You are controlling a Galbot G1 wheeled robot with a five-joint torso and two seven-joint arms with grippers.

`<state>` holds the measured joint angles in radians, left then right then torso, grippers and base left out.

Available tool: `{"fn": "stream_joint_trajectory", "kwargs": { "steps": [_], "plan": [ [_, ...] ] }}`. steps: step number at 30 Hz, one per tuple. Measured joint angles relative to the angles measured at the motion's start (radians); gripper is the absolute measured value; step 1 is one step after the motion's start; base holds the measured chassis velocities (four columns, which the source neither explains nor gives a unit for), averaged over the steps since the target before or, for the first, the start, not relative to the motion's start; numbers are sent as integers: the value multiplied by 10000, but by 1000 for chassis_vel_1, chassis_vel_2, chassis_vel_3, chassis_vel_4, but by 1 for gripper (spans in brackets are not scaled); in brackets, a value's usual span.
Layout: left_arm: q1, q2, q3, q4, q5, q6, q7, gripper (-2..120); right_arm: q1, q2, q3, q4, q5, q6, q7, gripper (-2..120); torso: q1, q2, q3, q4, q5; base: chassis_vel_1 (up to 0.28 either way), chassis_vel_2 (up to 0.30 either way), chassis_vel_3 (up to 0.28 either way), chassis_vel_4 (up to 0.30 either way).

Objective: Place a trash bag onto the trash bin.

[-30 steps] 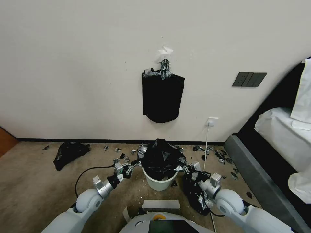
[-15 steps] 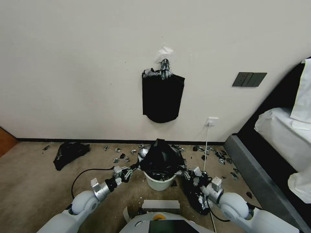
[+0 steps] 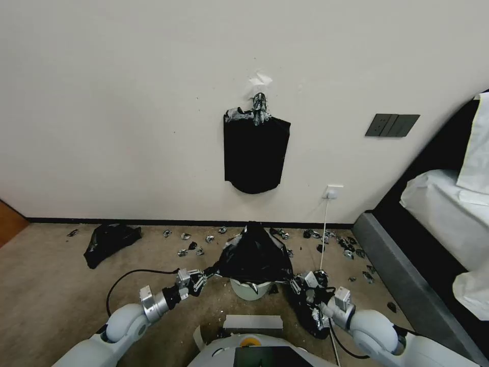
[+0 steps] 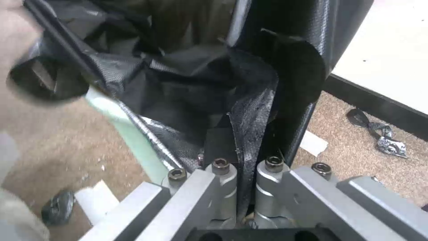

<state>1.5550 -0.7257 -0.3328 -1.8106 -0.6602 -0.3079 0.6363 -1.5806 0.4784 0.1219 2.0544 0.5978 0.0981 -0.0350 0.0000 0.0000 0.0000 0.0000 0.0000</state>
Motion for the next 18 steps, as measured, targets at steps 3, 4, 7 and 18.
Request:
{"fn": "stream_joint_trajectory", "kwargs": {
  "steps": [3,4,7,18],
  "plan": [
    [19,33,1,65,102,-29,116,0,-66,-42,-19,-9,-90,14,-23,0,-1,0,0,0,-1,0,0,0,0],
    [30,39,1,79,126,-33,145,0,-87,-50,-24,-12,-112,18,-29,0,0,0,0,-1,0,0,0,0,0],
    [93,44,1,134,216,-47,248,0,-145,-92,-66,-49,-223,28,-65,0,-1,0,0,0,-1,0,0,0,0],
    [-25,-73,149,559,494,-103,433,0,-19,-169,-358,-360,-509,49,-219,0,0,0,0,-1,0,0,0,0,0]
  ]
}}
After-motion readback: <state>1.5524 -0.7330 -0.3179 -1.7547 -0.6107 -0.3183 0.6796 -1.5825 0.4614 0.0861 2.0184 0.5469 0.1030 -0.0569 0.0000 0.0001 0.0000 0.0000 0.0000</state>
